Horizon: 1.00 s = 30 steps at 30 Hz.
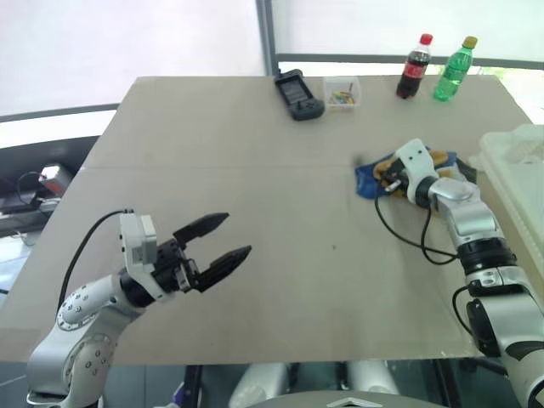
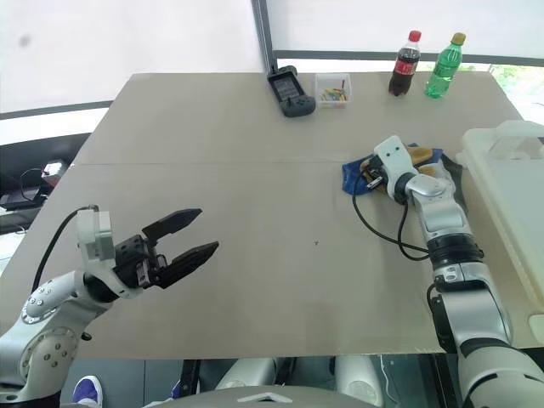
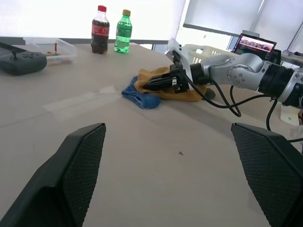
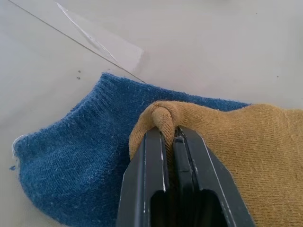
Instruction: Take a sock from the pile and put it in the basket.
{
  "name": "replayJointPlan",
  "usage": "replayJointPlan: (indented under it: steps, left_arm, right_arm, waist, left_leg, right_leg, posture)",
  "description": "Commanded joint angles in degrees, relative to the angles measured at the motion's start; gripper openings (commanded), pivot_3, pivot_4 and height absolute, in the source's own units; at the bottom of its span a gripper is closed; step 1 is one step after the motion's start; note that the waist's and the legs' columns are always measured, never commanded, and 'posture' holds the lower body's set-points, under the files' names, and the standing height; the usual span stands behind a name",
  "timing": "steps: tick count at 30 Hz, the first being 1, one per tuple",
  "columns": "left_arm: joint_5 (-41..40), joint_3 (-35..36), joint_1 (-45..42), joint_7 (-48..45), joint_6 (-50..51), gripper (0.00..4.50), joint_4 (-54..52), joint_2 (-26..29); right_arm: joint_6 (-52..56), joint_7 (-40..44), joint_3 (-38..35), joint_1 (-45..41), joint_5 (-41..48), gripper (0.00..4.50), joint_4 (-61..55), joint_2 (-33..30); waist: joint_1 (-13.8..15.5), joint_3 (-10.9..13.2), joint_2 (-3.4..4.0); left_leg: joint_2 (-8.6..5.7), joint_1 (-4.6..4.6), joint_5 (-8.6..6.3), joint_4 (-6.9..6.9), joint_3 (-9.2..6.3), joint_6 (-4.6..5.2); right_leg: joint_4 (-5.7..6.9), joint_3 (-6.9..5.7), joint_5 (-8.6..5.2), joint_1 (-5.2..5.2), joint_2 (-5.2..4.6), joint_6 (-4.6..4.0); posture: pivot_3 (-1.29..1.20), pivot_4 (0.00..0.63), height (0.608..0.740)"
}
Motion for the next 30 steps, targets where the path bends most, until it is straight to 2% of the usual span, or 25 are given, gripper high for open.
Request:
replayJointPlan:
  steps: [1, 7, 10, 15, 25, 30]
  left_arm:
    - [-0.9, 1.5, 0.5, 0.6, -1.3, 4.50, -2.6, -0.1]
    - [-1.4, 1.8, 0.7, 1.0, -1.0, 4.50, -2.4, 0.2]
    - [-1.6, 1.6, 0.3, 1.0, -0.8, 4.50, -2.0, 0.3]
    - [-1.9, 1.5, -0.3, 0.9, -0.4, 4.50, -1.3, 0.6]
    - [-2.1, 0.5, -3.2, 0.4, 1.1, 4.50, 0.6, 1.4]
    - [-2.1, 0.1, -3.7, 0.6, 1.5, 4.50, 0.7, 1.5]
  right_arm:
    - [1.1, 1.1, -3.0, 0.0, 2.8, 0.13, -4.6, -0.3]
    - [16.0, 6.1, -6.3, 6.8, 14.9, 0.13, -25.7, 0.2]
    - [22.7, 6.0, -5.6, 12.6, 19.1, 0.13, -37.1, 0.4]
    - [28.1, 3.1, -4.2, 19.5, 22.4, 0.13, -48.6, 2.4]
    - [28.0, -0.3, 2.5, 24.7, 21.9, 0.13, -55.3, 6.3]
    - [22.6, -5.1, 4.1, 23.9, 14.8, 0.13, -47.1, 6.6]
  waist:
    - [0.0, 0.0, 0.00]
    - [0.1, 0.0, 0.00]
    - [0.3, 0.0, 0.00]
    - [0.3, 0.0, 0.00]
    - [0.3, 0.0, -0.02]
    - [0.3, 0.0, -0.02]
  left_leg:
    - [0.00, 0.00, 0.00, 0.00, 0.00, 0.00]
    - [0.03, -0.11, 0.00, -0.03, -0.02, 0.00]
    - [0.05, -0.19, -0.01, -0.04, -0.01, 0.00]
    - [0.05, -0.18, -0.01, -0.01, 0.01, -0.01]
    - [0.09, -0.15, -0.01, -0.02, 0.04, -0.02]
    - [0.12, -0.14, -0.02, 0.00, 0.07, -0.04]
  right_leg:
    - [0.00, 0.00, 0.00, 0.00, 0.00, 0.00]
    - [-0.04, 0.00, 0.00, -0.09, 0.02, 0.00]
    - [-0.04, 0.02, 0.00, -0.17, 0.04, 0.00]
    - [-0.01, 0.03, 0.01, -0.16, 0.04, 0.00]
    - [-0.02, 0.04, 0.05, -0.20, 0.09, -0.05]
    - [0.02, 0.07, 0.05, -0.23, 0.14, -0.06]
  posture:
    - [0.00, 0.150, 0.740]
    - [0.00, 0.150, 0.740]
    - [0.00, 0.150, 0.740]
    - [0.00, 0.150, 0.740]
    - [0.00, 0.150, 0.740]
    - [0.00, 0.150, 0.740]
